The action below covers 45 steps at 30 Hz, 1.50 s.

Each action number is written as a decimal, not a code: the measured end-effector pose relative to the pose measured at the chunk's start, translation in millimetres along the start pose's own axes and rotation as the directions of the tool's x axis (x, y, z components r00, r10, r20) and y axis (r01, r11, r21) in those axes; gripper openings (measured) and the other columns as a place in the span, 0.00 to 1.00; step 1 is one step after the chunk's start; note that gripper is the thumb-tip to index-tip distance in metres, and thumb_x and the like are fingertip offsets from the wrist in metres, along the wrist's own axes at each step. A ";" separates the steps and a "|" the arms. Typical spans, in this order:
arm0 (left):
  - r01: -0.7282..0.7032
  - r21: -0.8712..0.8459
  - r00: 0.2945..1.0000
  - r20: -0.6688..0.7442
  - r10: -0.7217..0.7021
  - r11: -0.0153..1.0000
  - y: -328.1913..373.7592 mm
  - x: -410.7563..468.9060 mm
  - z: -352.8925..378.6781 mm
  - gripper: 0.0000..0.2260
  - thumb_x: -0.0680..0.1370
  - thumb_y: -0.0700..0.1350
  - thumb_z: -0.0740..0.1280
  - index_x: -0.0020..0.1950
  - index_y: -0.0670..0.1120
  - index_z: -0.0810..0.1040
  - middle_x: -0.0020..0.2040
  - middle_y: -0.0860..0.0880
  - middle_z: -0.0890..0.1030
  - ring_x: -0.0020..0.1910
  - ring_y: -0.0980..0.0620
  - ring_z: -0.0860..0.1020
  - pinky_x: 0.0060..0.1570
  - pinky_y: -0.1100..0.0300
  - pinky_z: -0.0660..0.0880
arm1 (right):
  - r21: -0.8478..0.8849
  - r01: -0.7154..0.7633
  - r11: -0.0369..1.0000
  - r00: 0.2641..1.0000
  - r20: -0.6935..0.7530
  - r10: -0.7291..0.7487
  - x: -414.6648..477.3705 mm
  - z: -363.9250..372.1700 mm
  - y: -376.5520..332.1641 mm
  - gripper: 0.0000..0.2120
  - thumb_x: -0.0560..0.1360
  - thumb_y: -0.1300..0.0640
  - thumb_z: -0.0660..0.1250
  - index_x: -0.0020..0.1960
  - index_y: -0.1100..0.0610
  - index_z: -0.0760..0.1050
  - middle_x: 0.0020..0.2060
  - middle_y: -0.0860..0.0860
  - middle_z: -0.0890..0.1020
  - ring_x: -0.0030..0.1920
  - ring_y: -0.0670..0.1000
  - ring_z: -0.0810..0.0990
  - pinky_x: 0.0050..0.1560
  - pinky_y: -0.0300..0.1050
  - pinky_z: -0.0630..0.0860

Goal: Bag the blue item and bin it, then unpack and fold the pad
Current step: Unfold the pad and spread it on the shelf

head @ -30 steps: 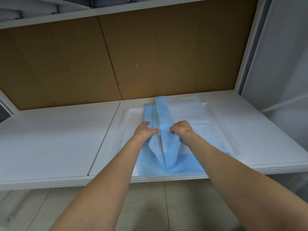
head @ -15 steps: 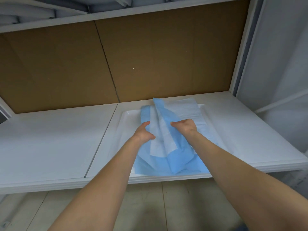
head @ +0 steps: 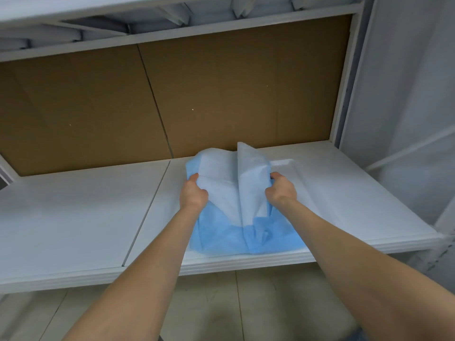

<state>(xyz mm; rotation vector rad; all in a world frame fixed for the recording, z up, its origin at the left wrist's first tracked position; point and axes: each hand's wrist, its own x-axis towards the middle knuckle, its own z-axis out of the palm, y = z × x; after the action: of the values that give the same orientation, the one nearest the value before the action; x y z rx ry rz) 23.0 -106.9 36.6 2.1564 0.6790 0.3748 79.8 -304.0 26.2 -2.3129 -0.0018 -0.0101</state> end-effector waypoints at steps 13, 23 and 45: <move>0.246 0.296 0.953 -0.246 -0.175 0.923 -33.8 -2.2 -45.5 0.19 0.77 0.37 0.61 0.68 0.37 0.64 0.70 0.40 0.61 0.57 0.35 0.75 0.54 0.46 0.73 | 0.116 -0.206 0.972 0.967 -0.126 0.220 10.7 -18.9 19.9 0.16 0.76 0.62 0.57 0.63 0.58 0.72 0.60 0.61 0.76 0.59 0.62 0.75 0.53 0.47 0.71; 0.165 0.644 0.967 0.042 -0.250 0.747 -35.0 -10.9 -43.6 0.17 0.76 0.43 0.62 0.65 0.43 0.69 0.66 0.41 0.65 0.51 0.45 0.72 0.45 0.57 0.69 | 0.312 -0.053 0.949 0.988 -0.121 0.095 4.4 -15.4 5.3 0.31 0.78 0.63 0.58 0.78 0.51 0.52 0.77 0.53 0.52 0.68 0.58 0.70 0.62 0.46 0.69; -0.087 0.550 0.758 0.578 -0.303 0.831 17.0 -30.9 4.2 0.15 0.72 0.45 0.66 0.30 0.46 0.62 0.23 0.50 0.61 0.21 0.53 0.57 0.25 0.65 0.54 | 0.268 -0.027 0.963 0.997 -0.064 0.046 9.9 -20.9 9.2 0.38 0.76 0.65 0.60 0.78 0.48 0.46 0.77 0.49 0.51 0.69 0.57 0.68 0.58 0.49 0.73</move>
<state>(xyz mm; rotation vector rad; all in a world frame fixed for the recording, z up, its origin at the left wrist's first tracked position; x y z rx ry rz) 5.8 -136.3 46.4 2.5306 0.5346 -0.7236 89.6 -325.6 33.7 -2.0404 0.0713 -0.0679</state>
